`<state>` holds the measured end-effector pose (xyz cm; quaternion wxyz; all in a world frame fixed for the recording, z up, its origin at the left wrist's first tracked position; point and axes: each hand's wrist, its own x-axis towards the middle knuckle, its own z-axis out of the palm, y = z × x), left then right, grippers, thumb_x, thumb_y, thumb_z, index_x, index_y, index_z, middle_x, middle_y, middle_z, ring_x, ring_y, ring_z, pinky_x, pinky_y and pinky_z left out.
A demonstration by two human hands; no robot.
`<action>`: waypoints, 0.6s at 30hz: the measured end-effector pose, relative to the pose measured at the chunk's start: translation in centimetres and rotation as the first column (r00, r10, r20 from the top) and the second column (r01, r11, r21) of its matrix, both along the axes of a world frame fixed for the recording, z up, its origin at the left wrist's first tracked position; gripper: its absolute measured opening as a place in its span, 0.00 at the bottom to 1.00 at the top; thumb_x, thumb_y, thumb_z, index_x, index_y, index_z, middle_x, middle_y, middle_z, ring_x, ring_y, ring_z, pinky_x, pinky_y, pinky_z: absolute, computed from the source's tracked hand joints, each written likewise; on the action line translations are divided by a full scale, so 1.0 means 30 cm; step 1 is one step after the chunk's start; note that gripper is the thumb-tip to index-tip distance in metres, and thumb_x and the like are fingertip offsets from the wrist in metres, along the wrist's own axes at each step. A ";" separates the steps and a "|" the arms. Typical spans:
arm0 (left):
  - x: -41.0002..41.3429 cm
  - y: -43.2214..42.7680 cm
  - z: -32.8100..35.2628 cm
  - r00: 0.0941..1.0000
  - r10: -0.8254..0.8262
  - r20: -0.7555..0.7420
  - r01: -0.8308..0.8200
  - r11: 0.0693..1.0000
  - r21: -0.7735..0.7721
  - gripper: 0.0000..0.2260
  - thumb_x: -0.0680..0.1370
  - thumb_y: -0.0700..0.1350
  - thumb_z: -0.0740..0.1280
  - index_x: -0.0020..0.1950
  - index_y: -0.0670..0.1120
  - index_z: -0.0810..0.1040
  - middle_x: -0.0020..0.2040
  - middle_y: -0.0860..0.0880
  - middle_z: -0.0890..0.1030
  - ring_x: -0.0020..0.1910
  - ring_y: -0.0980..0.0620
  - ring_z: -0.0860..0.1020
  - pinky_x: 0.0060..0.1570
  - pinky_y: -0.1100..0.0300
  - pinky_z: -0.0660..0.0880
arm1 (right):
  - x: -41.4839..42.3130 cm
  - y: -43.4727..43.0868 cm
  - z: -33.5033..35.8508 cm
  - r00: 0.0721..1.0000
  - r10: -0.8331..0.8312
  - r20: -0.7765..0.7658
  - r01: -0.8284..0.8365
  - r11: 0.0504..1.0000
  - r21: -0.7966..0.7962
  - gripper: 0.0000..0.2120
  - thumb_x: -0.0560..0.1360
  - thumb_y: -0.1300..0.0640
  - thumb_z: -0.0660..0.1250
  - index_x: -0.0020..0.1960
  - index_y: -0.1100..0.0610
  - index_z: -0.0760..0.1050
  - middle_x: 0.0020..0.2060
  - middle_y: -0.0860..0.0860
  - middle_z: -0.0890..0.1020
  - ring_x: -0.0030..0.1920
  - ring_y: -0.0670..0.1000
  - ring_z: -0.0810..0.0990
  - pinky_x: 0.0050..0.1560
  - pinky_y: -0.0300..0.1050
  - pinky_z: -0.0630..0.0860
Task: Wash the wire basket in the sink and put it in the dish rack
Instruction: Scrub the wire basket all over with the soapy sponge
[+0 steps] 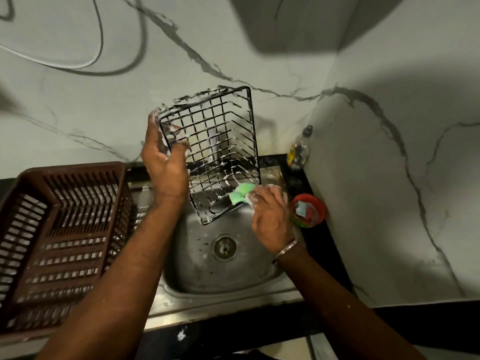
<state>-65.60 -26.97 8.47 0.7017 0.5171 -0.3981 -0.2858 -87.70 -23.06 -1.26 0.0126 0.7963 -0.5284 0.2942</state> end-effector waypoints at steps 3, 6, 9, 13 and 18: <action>-0.021 0.012 0.021 0.999 0.011 0.048 -0.010 1.000 -0.021 0.33 0.73 0.45 0.69 0.80 0.50 0.72 0.74 0.32 0.73 0.74 0.25 0.68 0.64 0.23 0.73 | 0.041 0.035 -0.005 0.977 0.182 -0.110 -0.177 0.983 0.052 0.13 0.76 0.55 0.65 0.58 0.54 0.82 0.59 0.49 0.79 0.61 0.53 0.72 0.58 0.54 0.72; -0.026 0.026 0.038 0.996 0.015 0.092 -0.012 1.000 -0.027 0.34 0.73 0.44 0.69 0.80 0.51 0.71 0.74 0.33 0.73 0.74 0.27 0.69 0.64 0.25 0.74 | 0.036 0.010 0.015 0.997 0.069 -0.015 -0.069 0.998 0.009 0.16 0.78 0.56 0.59 0.58 0.58 0.83 0.58 0.52 0.81 0.58 0.55 0.76 0.58 0.52 0.75; -0.035 0.039 0.052 0.992 0.014 0.127 -0.012 1.000 -0.019 0.34 0.73 0.42 0.69 0.81 0.49 0.70 0.73 0.36 0.75 0.73 0.32 0.73 0.66 0.31 0.76 | 0.075 -0.021 0.059 0.997 -0.045 -0.060 0.047 0.998 0.035 0.13 0.78 0.58 0.65 0.60 0.58 0.82 0.57 0.52 0.83 0.56 0.53 0.78 0.58 0.48 0.76; -0.083 0.066 0.088 0.984 -0.034 0.176 0.038 0.999 -0.015 0.33 0.75 0.37 0.69 0.81 0.45 0.69 0.72 0.46 0.78 0.70 0.50 0.77 0.67 0.48 0.79 | 0.183 -0.013 0.129 0.968 0.020 -0.249 0.047 0.964 0.262 0.13 0.71 0.61 0.76 0.55 0.56 0.83 0.52 0.55 0.83 0.54 0.56 0.80 0.54 0.50 0.80; -0.096 0.094 0.082 0.963 -0.046 0.267 0.061 0.997 -0.050 0.34 0.75 0.40 0.68 0.82 0.43 0.67 0.75 0.52 0.75 0.74 0.56 0.74 0.72 0.41 0.75 | 0.184 -0.070 0.189 0.984 -0.006 -0.177 0.059 0.954 0.294 0.12 0.71 0.66 0.73 0.54 0.59 0.83 0.53 0.56 0.82 0.54 0.56 0.80 0.50 0.47 0.79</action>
